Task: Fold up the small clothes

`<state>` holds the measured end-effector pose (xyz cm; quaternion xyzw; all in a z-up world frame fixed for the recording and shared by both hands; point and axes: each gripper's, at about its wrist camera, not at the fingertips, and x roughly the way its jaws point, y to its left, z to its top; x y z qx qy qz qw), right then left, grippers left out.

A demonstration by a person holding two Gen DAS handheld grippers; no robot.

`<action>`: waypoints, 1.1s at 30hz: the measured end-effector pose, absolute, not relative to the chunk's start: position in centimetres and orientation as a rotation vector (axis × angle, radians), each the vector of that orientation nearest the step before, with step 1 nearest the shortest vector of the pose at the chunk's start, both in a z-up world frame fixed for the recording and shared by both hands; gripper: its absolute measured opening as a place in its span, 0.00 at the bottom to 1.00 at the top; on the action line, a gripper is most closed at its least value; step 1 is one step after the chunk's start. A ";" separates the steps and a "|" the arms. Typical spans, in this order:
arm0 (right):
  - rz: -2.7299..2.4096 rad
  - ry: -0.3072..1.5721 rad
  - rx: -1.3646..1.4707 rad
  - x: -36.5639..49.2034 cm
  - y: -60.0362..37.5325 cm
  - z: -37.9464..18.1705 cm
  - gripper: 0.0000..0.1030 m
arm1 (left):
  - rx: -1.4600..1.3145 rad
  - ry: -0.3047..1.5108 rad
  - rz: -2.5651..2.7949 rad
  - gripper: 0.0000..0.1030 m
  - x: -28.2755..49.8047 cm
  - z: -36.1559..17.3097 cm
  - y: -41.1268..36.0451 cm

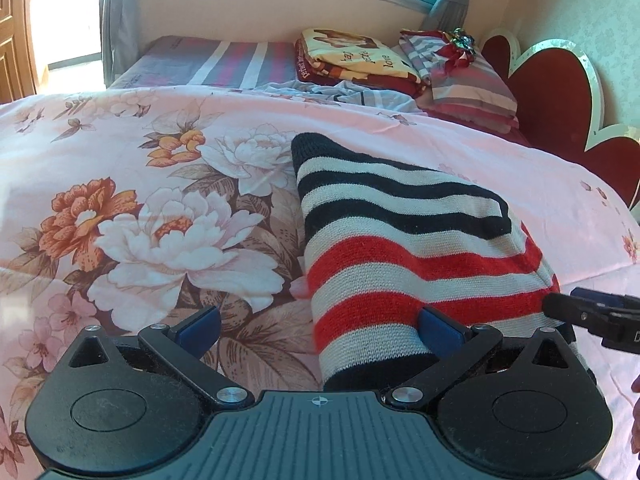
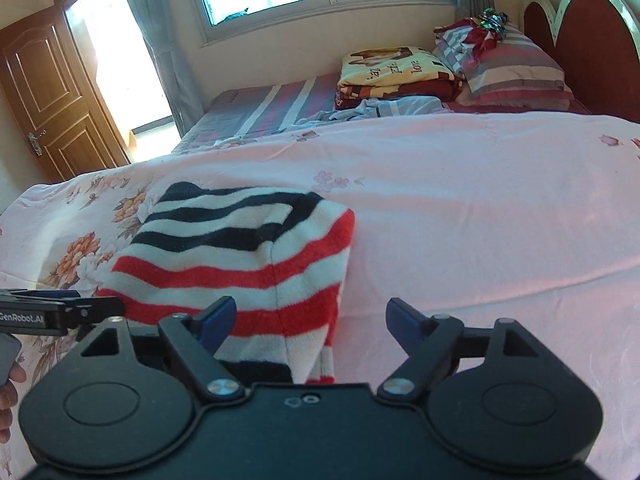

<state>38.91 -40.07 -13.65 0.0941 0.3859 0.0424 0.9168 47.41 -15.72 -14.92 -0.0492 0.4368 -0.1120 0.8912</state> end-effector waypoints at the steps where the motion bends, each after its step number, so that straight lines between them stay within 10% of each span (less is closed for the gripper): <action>1: 0.086 0.807 0.203 38.5 -40.1 -14.0 0.79 | -0.119 0.913 -0.230 1.00 47.4 -15.0 -15.6; 33: 0.242 0.900 0.346 38.7 -40.6 -16.7 0.88 | -0.266 0.975 -0.426 0.99 47.3 -18.0 -16.3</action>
